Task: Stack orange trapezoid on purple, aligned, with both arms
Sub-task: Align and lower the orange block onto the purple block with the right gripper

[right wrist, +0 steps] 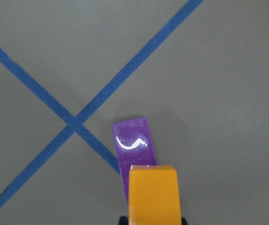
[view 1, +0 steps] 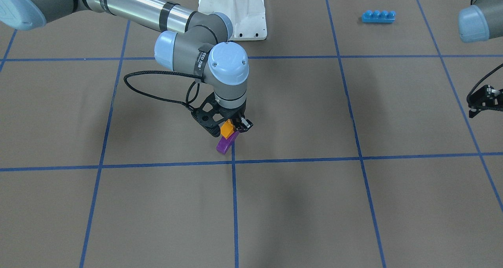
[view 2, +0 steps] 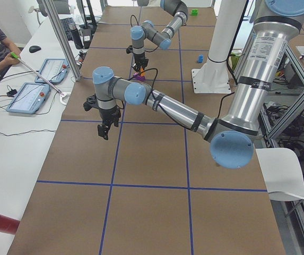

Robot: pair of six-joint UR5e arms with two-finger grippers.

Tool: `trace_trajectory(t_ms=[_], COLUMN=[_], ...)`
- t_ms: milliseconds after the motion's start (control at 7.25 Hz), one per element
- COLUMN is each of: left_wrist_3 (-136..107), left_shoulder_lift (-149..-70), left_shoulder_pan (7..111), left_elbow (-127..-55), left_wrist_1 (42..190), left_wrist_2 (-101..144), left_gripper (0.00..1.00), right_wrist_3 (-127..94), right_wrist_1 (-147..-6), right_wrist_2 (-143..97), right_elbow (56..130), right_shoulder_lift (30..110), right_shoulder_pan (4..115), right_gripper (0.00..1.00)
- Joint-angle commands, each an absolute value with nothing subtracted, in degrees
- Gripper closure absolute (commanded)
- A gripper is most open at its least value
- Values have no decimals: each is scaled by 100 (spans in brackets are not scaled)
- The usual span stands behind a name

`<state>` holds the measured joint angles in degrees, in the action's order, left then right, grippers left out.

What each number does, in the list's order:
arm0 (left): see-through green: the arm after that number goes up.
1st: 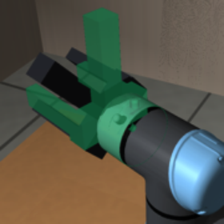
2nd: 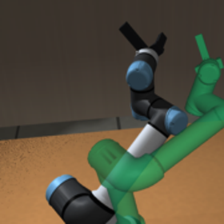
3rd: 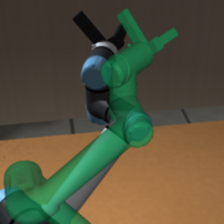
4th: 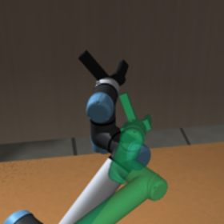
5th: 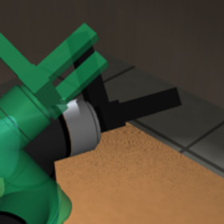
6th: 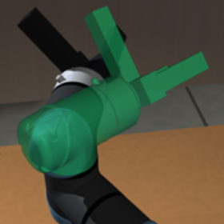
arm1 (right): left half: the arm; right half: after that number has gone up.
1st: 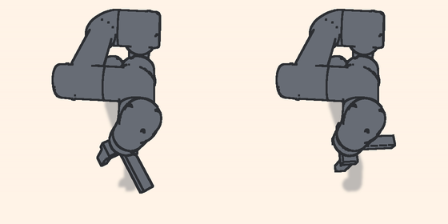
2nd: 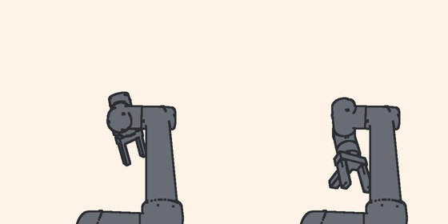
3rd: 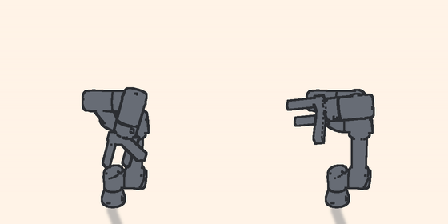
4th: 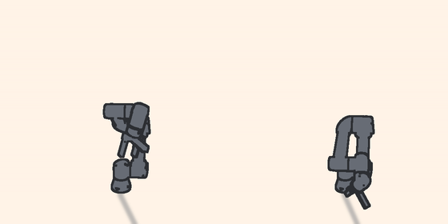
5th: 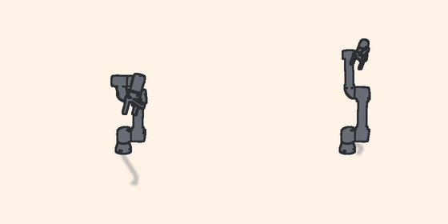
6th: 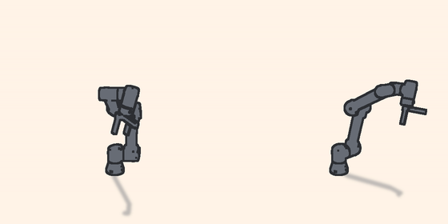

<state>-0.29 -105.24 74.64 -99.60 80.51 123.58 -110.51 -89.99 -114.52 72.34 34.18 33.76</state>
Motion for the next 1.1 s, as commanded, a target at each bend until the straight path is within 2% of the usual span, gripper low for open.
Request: trace_trajectory(t_ms=[0, 966], left_wrist_3=[-26, -79], left_shoulder_lift=[-10521, -10521], left_shoulder_pan=[7462, 7462], left_elbow=[-9958, -9949], left_wrist_1=[8051, 8051], left_wrist_2=[12366, 12357], left_gripper=[0, 0], right_wrist_3=[-11048, -10987], right_wrist_1=[-8982, -8965], right_wrist_2=[-11382, -11241], right_elbow=[7207, 7207], right_shoulder_lift=[3419, 3463], right_shoulder_pan=[3323, 3243], right_gripper=[100, 100])
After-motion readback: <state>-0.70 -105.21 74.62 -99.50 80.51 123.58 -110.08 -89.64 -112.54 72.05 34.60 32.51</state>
